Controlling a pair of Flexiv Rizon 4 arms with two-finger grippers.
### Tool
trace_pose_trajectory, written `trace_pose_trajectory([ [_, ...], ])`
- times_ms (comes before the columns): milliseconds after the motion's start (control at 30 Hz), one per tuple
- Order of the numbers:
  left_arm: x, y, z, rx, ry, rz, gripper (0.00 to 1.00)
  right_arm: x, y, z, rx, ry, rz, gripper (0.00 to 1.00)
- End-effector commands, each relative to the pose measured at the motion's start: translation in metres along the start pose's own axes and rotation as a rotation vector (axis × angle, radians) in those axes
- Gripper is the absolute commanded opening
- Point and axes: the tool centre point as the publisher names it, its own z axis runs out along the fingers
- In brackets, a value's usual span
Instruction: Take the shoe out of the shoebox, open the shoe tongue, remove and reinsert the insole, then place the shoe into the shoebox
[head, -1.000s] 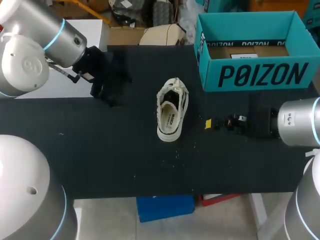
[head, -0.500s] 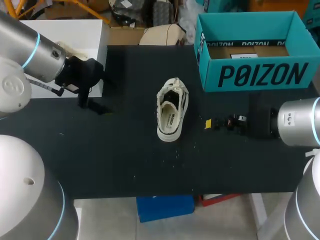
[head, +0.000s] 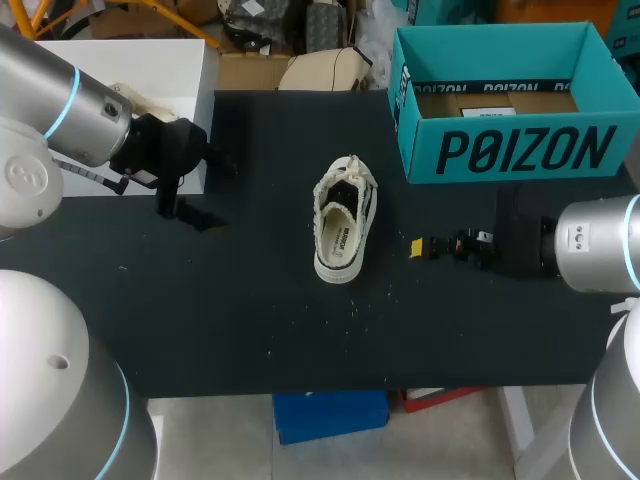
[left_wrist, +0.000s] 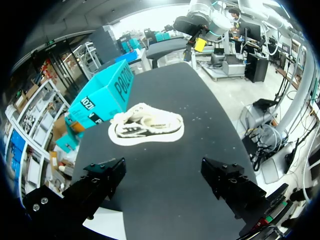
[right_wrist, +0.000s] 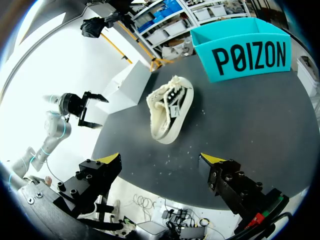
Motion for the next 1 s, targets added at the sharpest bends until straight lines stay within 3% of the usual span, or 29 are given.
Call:
trace_pose_trajectory([
  [33,0.001,0.000,0.002,-0.001,-0.004,0.001,1.00,0.000,-0.001,-0.001,-0.001,0.000,0.000,1.00],
  [867,0.001,0.000,0.002,-0.001,-0.004,0.001,1.00,0.000,-0.001,-0.001,-0.001,0.000,0.000,1.00],
  [1000,0.001,0.000,0.002,-0.001,-0.004,0.001,1.00,0.003,0.010,0.011,0.064,-0.093,0.016,1.00],
])
